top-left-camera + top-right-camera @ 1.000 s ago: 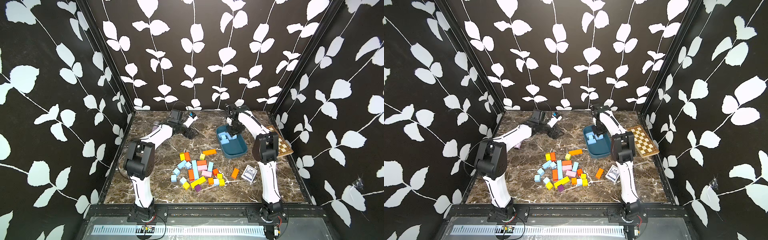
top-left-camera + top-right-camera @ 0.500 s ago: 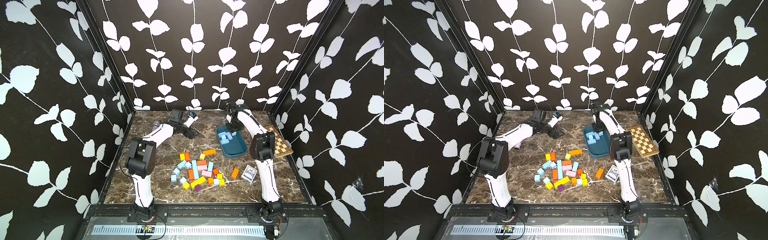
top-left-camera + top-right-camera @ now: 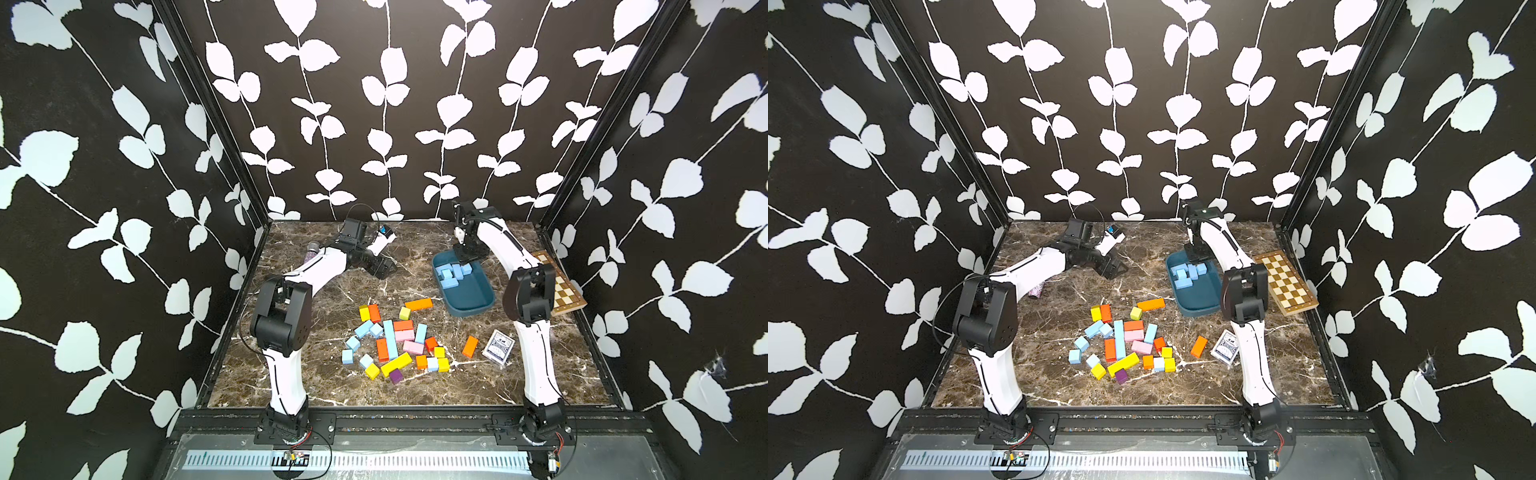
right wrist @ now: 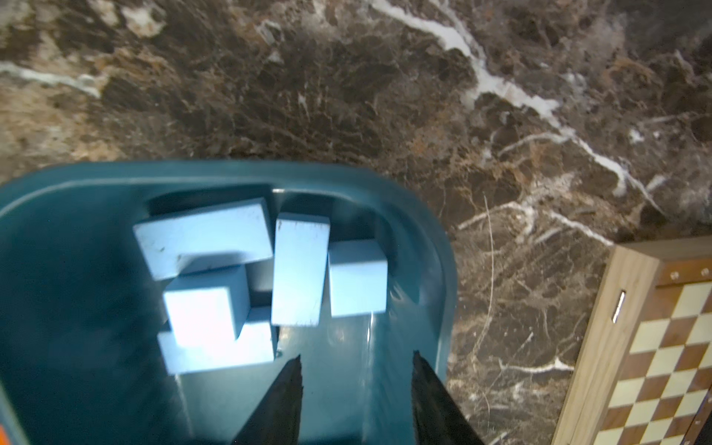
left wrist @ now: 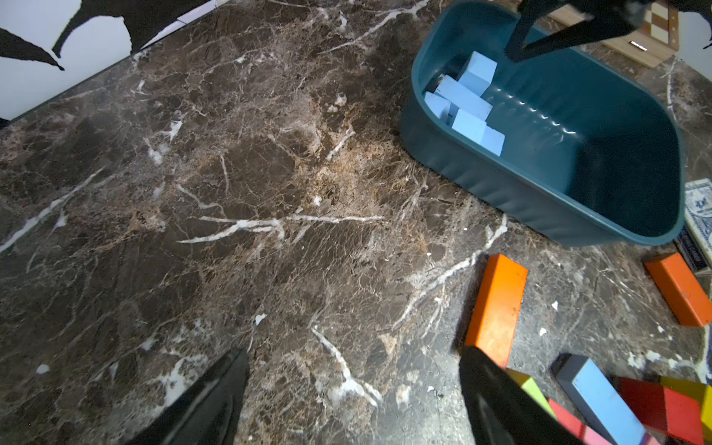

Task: Pick out the blue building blocks
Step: Place the building block in the storage box, then pick up the building block from the center of the board.

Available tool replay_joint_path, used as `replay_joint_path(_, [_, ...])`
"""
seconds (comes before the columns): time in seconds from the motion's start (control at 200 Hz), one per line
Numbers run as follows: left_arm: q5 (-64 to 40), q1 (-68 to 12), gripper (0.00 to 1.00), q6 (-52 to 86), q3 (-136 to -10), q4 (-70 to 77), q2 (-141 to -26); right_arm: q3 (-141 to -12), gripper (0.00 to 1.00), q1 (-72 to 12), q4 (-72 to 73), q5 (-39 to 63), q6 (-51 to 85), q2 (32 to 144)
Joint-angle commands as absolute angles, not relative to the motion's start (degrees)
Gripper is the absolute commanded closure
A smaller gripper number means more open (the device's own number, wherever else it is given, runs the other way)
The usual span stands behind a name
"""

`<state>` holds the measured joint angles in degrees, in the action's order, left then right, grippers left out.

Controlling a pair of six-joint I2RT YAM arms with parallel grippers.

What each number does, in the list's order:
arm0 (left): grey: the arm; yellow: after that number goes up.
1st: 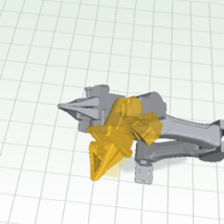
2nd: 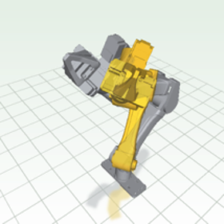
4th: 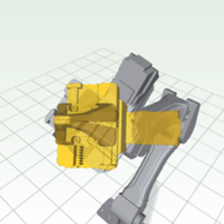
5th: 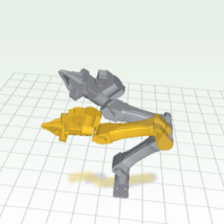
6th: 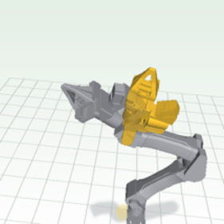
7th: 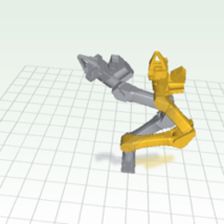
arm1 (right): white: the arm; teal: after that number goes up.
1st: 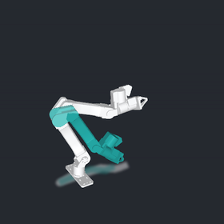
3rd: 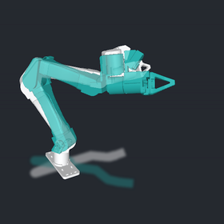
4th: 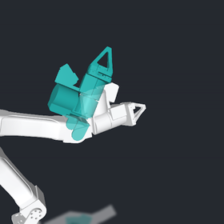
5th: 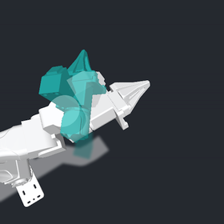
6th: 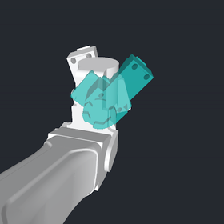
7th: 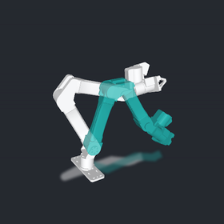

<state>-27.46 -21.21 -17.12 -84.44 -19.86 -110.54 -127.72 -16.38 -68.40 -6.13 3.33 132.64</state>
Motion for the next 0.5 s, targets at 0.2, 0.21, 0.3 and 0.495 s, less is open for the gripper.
replay_joint_path(0.2, [-25.32,-17.19,0.12,-12.12,-74.32,-21.84,-99.11,-102.2,0.56,-27.84,-59.52,0.01,18.21,111.28])
replay_joint_path(0.21, [-25.07,-16.91,0.12,-11.86,-73.82,-21.85,-98.83,-101.24,0.56,-28.41,-59.11,0.24,18.99,110.92])
replay_joint_path(0.3, [-24.52,-14.26,0.12,-9.49,-68.88,-21.42,-95.86,-94.06,0.56,-33.32,-55.51,1.65,27.09,107.63])
replay_joint_path(0.495, [-20.2,-12.25,0.11,-7.46,-61.65,-18.94,-92.38,-81.99,0.58,-42.16,-48.56,3.55,46.78,104.59])
